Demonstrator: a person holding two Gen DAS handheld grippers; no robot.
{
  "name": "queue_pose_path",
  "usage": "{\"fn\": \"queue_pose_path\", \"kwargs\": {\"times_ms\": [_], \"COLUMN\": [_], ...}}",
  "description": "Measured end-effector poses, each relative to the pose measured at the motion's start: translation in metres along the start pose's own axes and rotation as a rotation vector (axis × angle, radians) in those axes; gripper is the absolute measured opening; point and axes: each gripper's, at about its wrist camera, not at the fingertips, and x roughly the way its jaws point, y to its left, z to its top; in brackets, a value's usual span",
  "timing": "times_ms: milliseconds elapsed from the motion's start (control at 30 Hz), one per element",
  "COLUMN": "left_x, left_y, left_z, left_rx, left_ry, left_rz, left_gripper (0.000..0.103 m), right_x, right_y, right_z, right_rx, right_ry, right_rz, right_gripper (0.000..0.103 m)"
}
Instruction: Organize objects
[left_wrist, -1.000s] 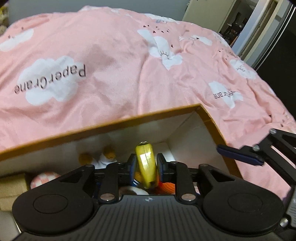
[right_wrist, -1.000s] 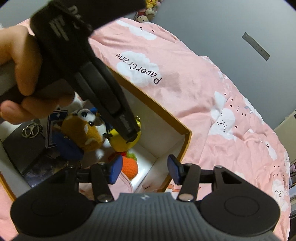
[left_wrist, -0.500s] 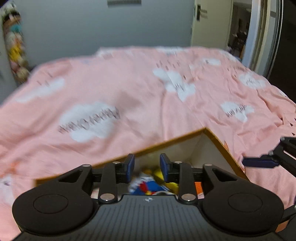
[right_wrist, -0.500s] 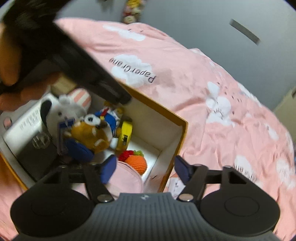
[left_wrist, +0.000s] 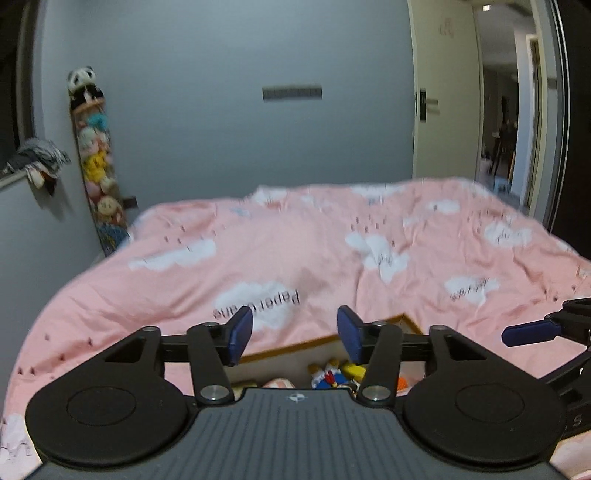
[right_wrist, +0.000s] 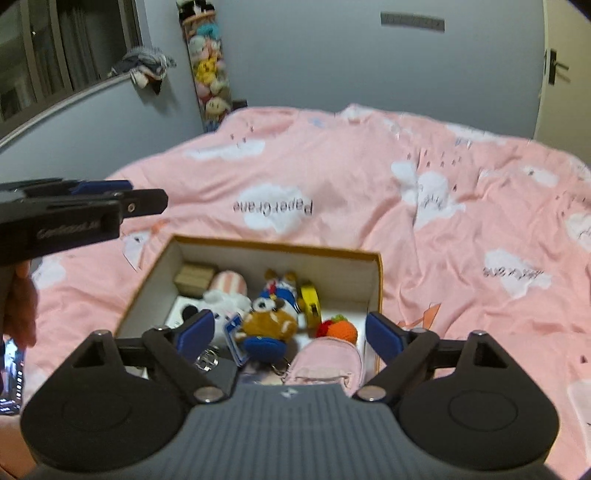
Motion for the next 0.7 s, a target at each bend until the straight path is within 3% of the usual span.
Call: {"fn": "queue_pose_path", "kwargs": {"times_ms": [100, 233, 400, 700], "left_x": [-0.021, -0.048, -0.068, -0.089], "left_y": [0.000, 0.004, 0.008, -0.012], "left_z": [-0.001, -0.012, -0.036, -0.096], "left_rx": [0.027, 0.031, -0.003, -0.010], "left_ry": [-0.029, -0.076, -0.075, 0.004], "left_rz": [0.055, 0.099, 0.144, 0.118], "left_gripper": [0.071, 0.072, 0.074, 0.074], "right_x": [-0.028, -0.066, -0.097, -0.104], "right_y": [0.017, 0.043, 0.065, 0.078], "right_z": [0.002, -0.006, -0.033, -0.092], "right_rx": [0.001, -0.012, -0.027, 0.050], "right_ry": [-0.058, -0.145, -0.226, -0.244], "right_rz": [-0.020, -0.058, -0.097, -0.156], "right_gripper": [0.095, 0.099, 0.102, 0.102]}}
